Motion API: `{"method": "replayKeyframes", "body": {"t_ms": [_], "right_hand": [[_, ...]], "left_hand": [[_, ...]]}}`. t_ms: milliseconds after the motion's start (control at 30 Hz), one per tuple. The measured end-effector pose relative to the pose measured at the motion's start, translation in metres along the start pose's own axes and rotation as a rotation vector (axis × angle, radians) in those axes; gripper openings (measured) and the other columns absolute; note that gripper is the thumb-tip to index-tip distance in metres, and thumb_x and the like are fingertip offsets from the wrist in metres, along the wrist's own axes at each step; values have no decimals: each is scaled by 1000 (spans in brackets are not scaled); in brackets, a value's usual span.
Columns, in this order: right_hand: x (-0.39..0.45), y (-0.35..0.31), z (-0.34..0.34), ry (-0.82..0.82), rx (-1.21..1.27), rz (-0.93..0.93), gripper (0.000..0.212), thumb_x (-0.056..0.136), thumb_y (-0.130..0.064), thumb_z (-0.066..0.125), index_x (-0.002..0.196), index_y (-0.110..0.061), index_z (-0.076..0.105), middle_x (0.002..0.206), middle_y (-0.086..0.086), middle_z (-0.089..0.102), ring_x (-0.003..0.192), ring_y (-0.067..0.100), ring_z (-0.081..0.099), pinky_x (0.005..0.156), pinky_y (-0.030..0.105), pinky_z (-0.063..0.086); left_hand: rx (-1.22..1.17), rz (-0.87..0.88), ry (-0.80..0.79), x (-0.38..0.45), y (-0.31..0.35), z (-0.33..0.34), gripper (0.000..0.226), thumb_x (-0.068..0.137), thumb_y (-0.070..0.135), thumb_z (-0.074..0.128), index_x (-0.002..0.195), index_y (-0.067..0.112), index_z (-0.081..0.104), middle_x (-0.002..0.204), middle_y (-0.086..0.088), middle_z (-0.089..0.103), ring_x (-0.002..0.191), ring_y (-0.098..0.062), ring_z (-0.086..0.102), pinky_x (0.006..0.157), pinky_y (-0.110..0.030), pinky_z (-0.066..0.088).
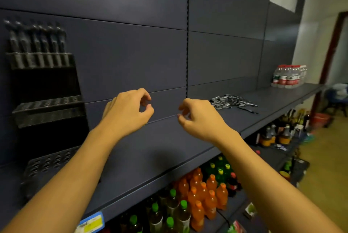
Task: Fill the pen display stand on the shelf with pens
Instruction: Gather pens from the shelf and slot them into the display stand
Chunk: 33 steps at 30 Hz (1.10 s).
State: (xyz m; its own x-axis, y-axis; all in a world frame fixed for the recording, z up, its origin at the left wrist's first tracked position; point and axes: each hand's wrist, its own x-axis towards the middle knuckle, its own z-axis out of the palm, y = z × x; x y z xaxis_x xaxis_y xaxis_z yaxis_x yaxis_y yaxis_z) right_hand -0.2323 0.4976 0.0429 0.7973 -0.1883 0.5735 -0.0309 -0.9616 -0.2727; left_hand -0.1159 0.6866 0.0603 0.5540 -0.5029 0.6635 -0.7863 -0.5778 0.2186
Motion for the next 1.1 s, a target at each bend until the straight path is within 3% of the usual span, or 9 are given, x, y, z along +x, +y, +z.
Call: {"method": "replayKeyframes", "body": {"t_ms": [233, 533, 867, 1100], "right_hand": [[-7, 119, -48, -25, -113, 98, 34, 95, -32, 57, 124, -14, 60, 109, 3, 65, 97, 24, 61, 79, 41, 55], [8, 237, -84, -55, -173, 186, 30, 94, -31, 57, 119, -15, 58, 107, 5, 64, 92, 26, 60, 78, 45, 56], [42, 354, -72, -19, -133, 206, 24, 93, -28, 58, 114, -16, 61, 105, 4, 65, 93, 27, 62, 80, 47, 56], [97, 434, -60, 18, -127, 124, 20, 94, -26, 59, 110, -14, 63, 100, 4, 67, 85, 23, 64, 76, 45, 57]], "left_hand": [[-15, 65, -89, 51, 85, 83, 28, 93, 42, 57, 120, 34, 57, 110, 17, 62, 92, -10, 60, 82, -37, 52], [24, 94, -136, 116, 155, 173, 32, 95, 42, 55, 123, 28, 55, 117, 10, 60, 97, -14, 58, 81, -37, 51], [58, 125, -157, 186, 187, 258, 33, 95, 43, 53, 124, 27, 54, 119, 11, 60, 104, -16, 60, 82, -37, 50], [109, 146, -140, 248, 199, 324, 34, 94, 43, 52, 123, 26, 55, 118, 9, 61, 105, -17, 60, 82, -39, 51]]}}
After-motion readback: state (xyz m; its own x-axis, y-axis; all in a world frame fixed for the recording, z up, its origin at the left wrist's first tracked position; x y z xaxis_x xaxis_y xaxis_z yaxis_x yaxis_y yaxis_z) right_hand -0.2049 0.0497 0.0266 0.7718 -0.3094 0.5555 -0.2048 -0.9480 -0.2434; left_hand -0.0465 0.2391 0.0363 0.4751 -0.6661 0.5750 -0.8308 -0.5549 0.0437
